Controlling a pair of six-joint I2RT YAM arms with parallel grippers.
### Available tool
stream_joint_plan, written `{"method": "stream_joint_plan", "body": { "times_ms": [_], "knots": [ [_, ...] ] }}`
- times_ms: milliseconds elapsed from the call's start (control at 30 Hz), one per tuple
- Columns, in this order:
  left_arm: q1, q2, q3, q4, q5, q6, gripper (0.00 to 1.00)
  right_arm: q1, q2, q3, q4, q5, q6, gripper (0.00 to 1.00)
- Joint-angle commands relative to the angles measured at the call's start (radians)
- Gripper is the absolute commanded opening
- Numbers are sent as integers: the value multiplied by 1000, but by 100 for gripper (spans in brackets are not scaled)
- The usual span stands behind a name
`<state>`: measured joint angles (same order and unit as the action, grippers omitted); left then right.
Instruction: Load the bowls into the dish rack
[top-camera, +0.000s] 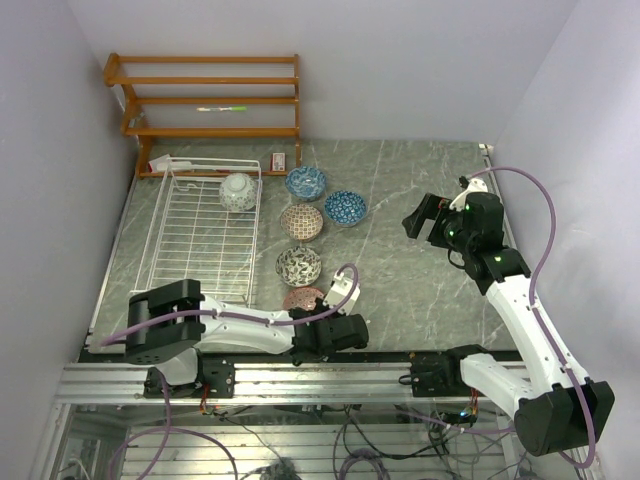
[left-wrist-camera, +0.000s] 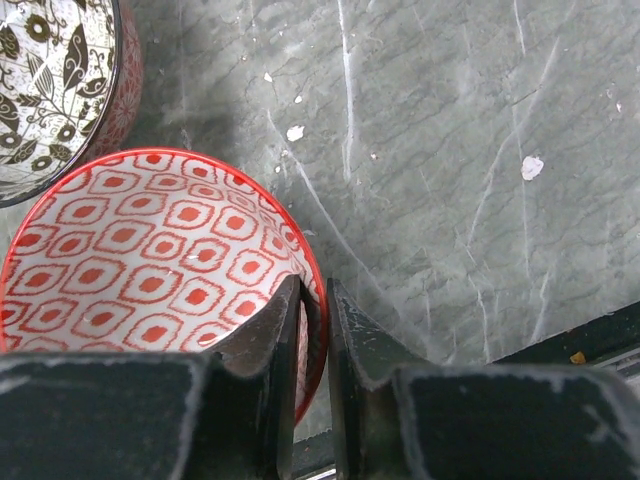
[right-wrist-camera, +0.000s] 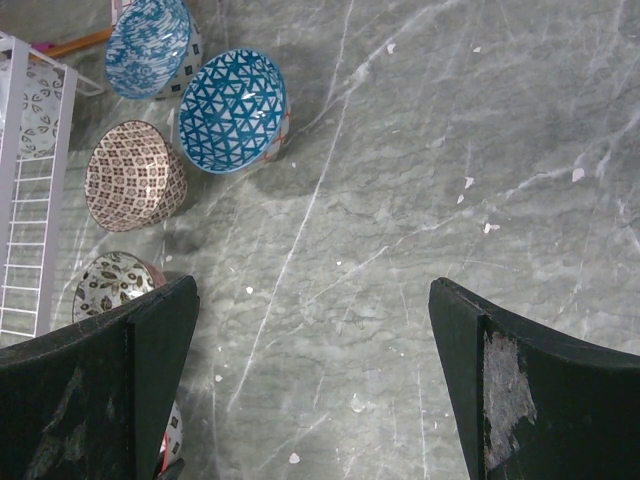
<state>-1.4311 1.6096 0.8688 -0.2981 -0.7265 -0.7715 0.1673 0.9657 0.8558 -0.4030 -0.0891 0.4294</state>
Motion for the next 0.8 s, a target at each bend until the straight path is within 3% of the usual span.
{"method": "stream_joint_plan", "body": {
  "times_ms": [0,100,400,533,767],
  "knots": [
    [-5,38,15,-11,-34,-44,22,-7,-16,-11,7,8,-3,100],
    [-10,34,13,-8,-33,-49,8,-6,-20,-8,-2,13,-6,100],
    [1,-147,164,-39,-62,158,7,-7,-24,15,-2,4,-4,100],
    [181,-306,121,100,106,242,7,-7,-24,14,-2,-10,-1,100],
    [614,-530,53,249,488,245,7,-8,-22,13,12,-46,3,100]
  ]
}}
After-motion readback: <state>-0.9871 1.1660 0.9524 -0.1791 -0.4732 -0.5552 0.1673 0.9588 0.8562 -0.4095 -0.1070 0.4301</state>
